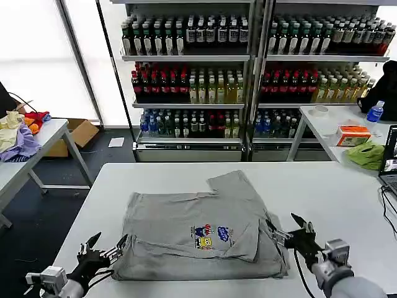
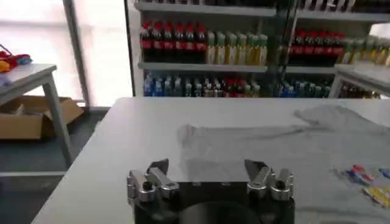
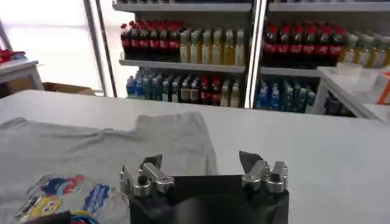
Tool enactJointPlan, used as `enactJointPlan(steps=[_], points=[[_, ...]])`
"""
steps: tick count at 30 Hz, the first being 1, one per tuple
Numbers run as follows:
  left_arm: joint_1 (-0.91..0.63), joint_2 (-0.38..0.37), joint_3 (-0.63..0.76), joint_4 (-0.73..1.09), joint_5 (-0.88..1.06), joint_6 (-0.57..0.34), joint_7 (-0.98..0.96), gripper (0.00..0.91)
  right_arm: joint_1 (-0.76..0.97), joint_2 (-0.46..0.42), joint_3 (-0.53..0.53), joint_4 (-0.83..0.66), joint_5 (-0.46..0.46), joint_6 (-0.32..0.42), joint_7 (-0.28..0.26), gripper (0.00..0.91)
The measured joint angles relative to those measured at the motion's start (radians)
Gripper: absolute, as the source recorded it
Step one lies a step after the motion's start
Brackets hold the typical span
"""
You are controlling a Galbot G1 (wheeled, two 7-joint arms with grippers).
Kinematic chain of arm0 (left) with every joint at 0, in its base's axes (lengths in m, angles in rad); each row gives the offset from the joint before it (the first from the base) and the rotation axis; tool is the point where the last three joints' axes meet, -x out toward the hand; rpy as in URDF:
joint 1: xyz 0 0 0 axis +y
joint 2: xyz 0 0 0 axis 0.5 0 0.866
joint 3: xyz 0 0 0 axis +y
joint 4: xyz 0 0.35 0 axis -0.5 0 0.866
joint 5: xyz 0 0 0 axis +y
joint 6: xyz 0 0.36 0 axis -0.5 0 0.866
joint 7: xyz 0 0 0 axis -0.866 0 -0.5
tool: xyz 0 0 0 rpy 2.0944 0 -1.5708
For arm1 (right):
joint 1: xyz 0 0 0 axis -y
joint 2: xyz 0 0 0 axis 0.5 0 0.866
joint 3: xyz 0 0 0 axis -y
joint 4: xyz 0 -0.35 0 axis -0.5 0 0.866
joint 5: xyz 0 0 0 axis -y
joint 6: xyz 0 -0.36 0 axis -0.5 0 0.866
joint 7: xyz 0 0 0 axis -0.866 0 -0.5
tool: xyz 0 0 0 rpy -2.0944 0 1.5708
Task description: Fold and organize the clothes.
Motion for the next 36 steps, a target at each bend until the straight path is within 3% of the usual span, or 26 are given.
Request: enactJointPlan(steps=[8, 18, 27, 36], points=[[-0.178, 0.055, 0.077, 0.145, -0.03, -0.021, 0.015, 0.907, 0.285, -0.043, -0.128, -0.224, 0.019, -0.011, -0.105, 0.907], [-0.42, 0.098, 0.186, 0.368, -0.041, -0.035, 0.048, 0.907, 0.634, -0.02, -0.34, -0.548, 0.016, -0.017, -0.207, 0.907], [-0.586, 0.101, 0.277, 0.544, -0.036, -0.044, 0.066, 0.907, 0.865, 0.067, -0.492, -0.825, -0.017, -0.018, -0.261, 0.907], [-0.679, 0.132, 0.36, 0.671, -0.028, -0.057, 0.087, 0.907, 0.963, 0.155, -0.553, -1.024, -0.036, -0.02, -0.275, 0.907]])
